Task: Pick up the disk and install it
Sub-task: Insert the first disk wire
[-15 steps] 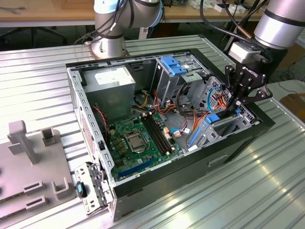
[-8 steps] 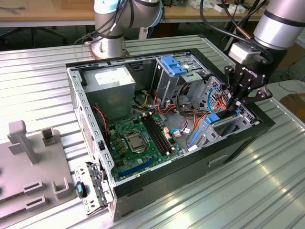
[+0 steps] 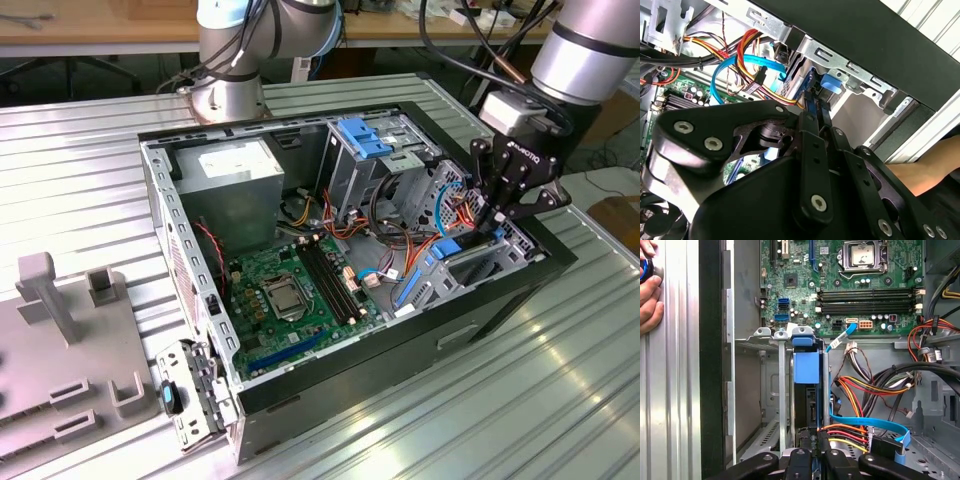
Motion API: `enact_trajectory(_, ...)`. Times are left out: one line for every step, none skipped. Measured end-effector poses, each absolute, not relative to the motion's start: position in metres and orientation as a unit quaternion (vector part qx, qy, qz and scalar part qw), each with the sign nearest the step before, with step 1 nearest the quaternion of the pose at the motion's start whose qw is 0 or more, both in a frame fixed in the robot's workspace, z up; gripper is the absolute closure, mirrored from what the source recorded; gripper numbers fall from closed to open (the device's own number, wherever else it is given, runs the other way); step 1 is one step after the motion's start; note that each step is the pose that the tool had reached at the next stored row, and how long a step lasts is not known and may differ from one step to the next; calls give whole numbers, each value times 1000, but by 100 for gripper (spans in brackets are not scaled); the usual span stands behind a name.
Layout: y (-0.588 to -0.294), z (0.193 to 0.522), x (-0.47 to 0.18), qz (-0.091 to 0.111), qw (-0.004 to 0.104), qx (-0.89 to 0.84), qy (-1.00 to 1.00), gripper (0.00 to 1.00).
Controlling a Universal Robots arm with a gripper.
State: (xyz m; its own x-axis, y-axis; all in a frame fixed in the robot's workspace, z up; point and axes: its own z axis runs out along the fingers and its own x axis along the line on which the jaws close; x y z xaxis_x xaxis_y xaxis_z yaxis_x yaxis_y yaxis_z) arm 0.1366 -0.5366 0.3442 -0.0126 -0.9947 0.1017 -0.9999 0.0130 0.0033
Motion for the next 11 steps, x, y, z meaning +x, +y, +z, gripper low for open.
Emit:
enact_trajectory(-537,344,137,34,37,702,-711,83)
enact_trajectory(-537,343,137,35,37,702,-711,83)
enact_trajectory(-537,343,137,35,37,702,-711,83)
enact_trajectory(-537,343,137,34,37,702,-711,83)
enact_trajectory(-537,343,137,34,37,702,-711,83)
enact_trajectory(-537,343,137,34,37,702,-711,83)
enact_trajectory(-537,344,137,34,37,702,-711,83)
enact_trajectory(-537,345,137,34,37,702,-711,83)
enact_trajectory(-537,347,137,34,37,702,-711,83)
enact_trajectory(-537,347,137,34,37,702,-711,83)
enact_trajectory(-537,347,137,34,37,702,-711,83)
